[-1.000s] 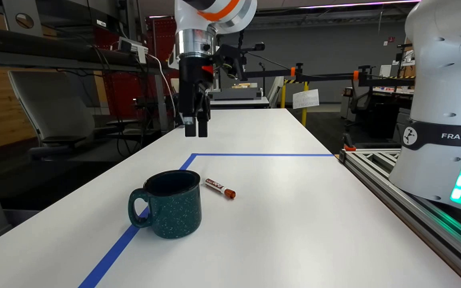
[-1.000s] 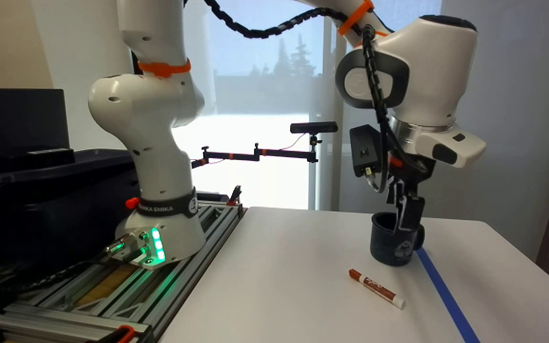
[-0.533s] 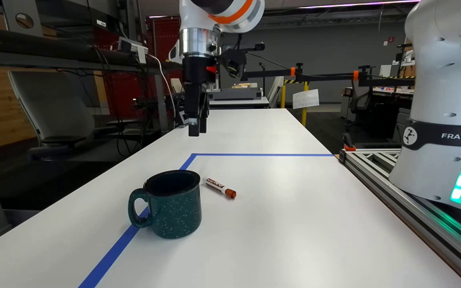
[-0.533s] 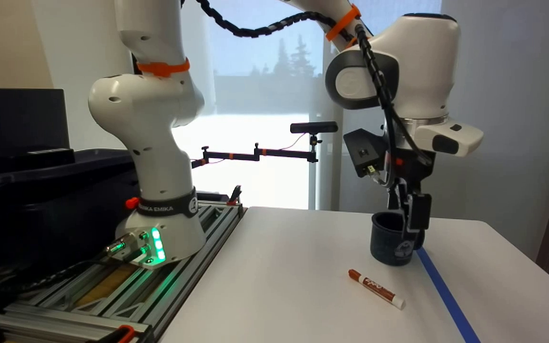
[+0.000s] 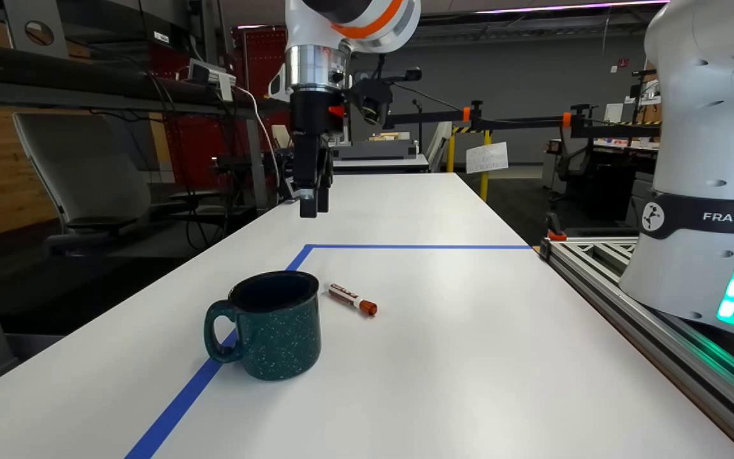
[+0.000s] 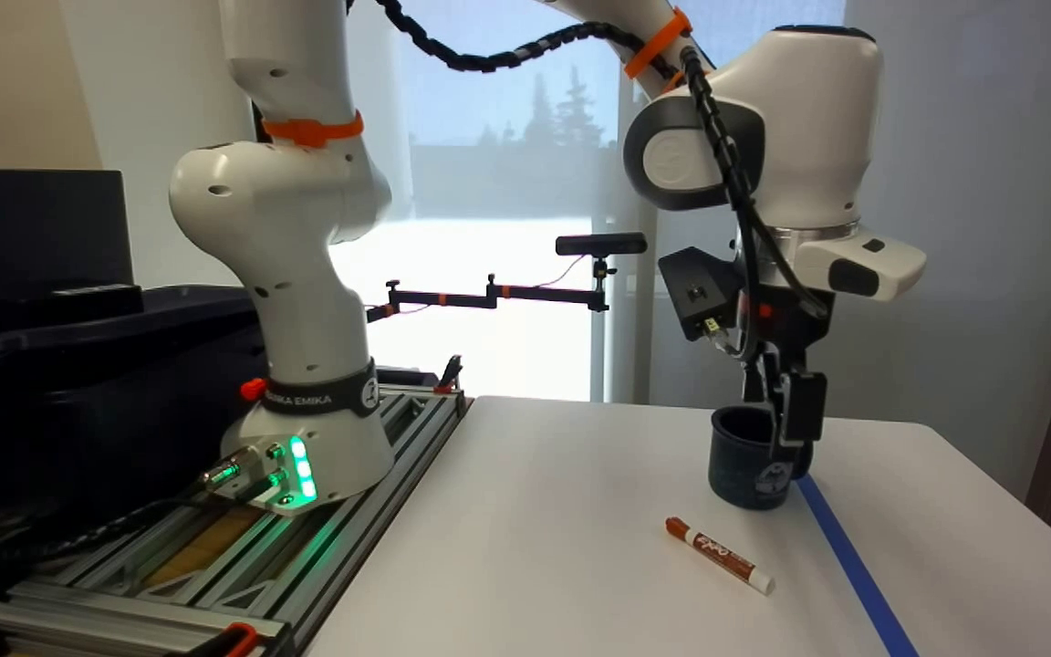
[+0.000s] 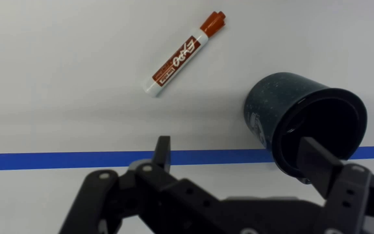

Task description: Take the red marker out of the mug.

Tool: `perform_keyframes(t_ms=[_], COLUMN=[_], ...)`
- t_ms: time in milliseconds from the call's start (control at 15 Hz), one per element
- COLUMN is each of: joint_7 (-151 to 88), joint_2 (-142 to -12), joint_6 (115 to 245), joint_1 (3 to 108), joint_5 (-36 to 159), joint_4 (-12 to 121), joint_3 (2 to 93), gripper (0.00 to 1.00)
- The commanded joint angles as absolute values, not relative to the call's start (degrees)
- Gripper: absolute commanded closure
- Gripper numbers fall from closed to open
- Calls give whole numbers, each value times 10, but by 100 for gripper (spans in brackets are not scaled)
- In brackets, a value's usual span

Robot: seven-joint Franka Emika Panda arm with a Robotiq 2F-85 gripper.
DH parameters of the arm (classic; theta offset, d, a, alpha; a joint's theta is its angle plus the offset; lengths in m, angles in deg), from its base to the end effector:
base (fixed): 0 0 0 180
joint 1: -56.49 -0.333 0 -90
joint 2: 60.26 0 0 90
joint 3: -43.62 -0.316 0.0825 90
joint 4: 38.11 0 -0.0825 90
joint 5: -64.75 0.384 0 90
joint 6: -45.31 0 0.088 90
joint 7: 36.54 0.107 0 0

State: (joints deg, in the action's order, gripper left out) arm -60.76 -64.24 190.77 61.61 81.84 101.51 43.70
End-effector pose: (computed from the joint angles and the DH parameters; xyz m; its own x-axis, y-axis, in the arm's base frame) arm 0.4872 -0.0478 0.2780 0.9933 0.0817 0.0814 0.0935 -0.9836 -0.1545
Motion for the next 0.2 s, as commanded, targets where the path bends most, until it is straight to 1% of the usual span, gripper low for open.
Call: perform_keyframes(t_ms=[0, 133], joint_7=[-607, -607], joint_2=[-642, -642], joint_6=[1907, 1907], joint_1=[613, 613], joint_5=[818, 818], joint_4=[1015, 1015], joint_3=[440, 440], gripper=[0, 0])
